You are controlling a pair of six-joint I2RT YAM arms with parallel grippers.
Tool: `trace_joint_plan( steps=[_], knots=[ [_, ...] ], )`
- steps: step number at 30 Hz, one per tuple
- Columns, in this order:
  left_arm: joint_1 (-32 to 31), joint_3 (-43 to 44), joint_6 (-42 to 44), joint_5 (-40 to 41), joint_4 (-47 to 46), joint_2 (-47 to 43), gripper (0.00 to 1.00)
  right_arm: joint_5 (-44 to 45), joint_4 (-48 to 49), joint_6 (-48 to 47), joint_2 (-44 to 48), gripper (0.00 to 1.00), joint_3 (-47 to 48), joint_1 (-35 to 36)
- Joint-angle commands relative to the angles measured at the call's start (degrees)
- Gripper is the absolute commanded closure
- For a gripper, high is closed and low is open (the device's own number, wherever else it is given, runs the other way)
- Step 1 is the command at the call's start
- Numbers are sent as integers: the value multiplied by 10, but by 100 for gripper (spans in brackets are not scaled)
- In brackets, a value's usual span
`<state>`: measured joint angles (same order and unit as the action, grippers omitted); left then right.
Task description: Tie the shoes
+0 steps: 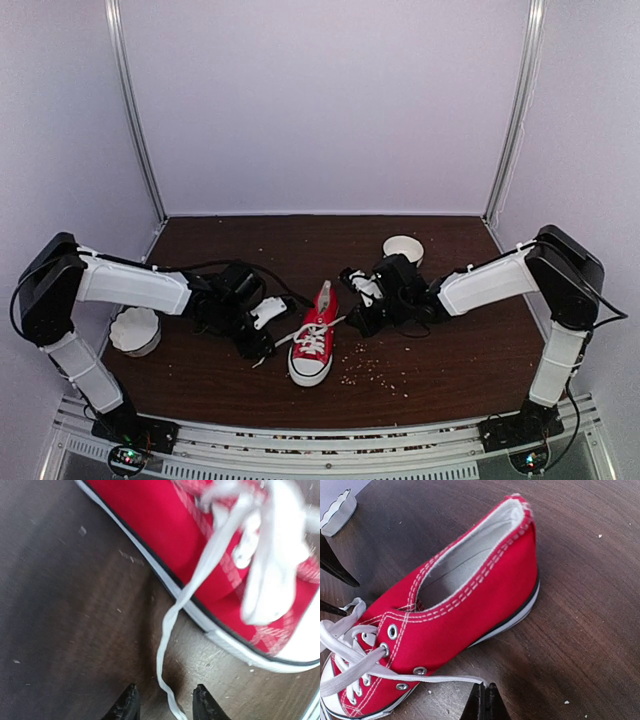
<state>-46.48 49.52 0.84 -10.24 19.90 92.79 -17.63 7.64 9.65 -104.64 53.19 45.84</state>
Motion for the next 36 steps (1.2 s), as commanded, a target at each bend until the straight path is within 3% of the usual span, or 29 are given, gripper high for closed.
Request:
trace_joint_plan(
  steps=[1,5,11,13,14,17,25,31,36],
  knots=[
    [-5,16,-9,4,8,24,57,20,-23,7,-4,100,23,-2],
    [-19,15,-7,-2,24,13,39,20,-28,12,8,100,17,-1],
    [-20,33,-43,56,44,71,37,1,-22,18,51,100,-1,-1],
    [-21,50,-48,59,61,103,43,-2,-28,18,61,100,-4,-1],
    [-21,54,-50,59,64,111,52,-3,-33,18,65,100,-4,-1],
    [-20,45,-61,77,59,93,100,-10,-53,24,82,100,-10,-2],
    [31,-55,-191,226,-9,-99,100,23,-34,99,213,100,-148,-46],
    [80,-148,-246,261,-53,-242,100,58,-30,150,321,100,-269,-133],
    [112,-173,-256,251,-40,-256,100,29,-2,187,344,100,-331,-213]
  ],
)
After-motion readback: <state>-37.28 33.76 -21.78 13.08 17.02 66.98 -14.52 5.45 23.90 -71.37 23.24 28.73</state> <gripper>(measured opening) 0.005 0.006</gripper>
